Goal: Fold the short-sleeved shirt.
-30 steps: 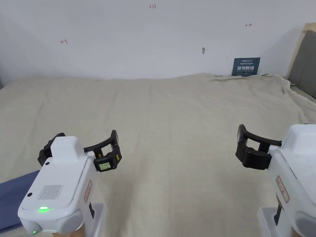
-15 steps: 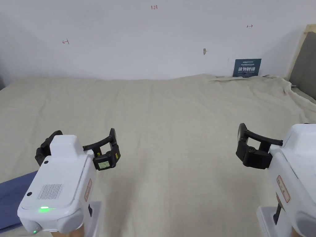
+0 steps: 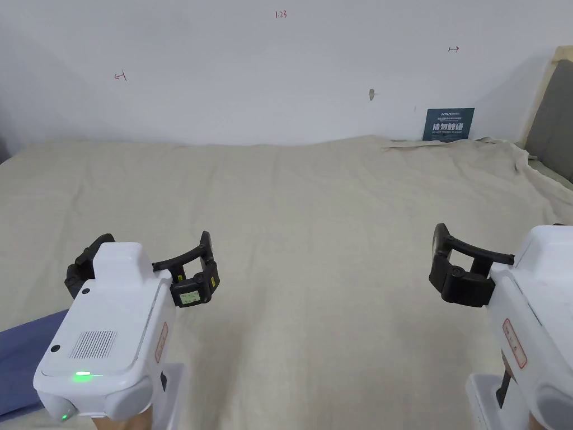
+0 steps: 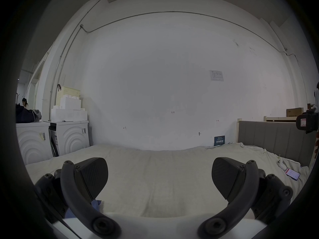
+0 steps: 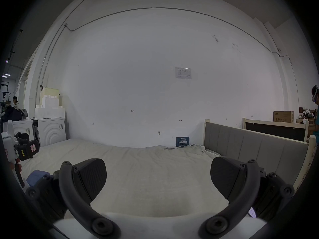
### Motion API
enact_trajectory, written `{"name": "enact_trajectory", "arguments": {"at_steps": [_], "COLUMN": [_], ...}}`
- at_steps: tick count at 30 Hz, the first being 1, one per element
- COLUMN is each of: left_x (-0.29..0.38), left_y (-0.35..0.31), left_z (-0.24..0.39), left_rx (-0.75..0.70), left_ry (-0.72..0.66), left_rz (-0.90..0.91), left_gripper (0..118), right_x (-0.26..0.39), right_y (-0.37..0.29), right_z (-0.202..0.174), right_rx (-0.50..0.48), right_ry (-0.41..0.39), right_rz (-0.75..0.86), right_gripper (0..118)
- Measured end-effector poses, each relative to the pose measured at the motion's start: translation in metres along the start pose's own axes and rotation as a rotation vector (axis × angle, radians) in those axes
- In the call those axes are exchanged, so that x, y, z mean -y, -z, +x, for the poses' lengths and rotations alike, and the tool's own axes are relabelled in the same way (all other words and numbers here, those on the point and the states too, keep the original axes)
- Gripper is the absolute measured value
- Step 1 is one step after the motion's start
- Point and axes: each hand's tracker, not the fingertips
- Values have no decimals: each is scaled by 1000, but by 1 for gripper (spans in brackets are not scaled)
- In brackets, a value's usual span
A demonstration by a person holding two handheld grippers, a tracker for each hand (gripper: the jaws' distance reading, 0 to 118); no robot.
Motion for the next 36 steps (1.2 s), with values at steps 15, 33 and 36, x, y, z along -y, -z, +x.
{"name": "enact_trajectory", "arguments": {"at_steps": [15,33,36], "left_x": [2,1,1], "left_y": [-1,-2,-2], "left_z": [0,0,-1], "left_rx": [6,5,6], "left_ry": [12,17,16], "left_rz": [-11,-8,-10], "left_gripper": [118,118,118], "right_x": [6,6,6], "right_y": [4,2,2], "right_z": [8,7,7], "right_rx": [2,3,3], "right_ry": [-2,-7,-11], "right_rz": [-5,1,3], "right_gripper": [118,118,118]}}
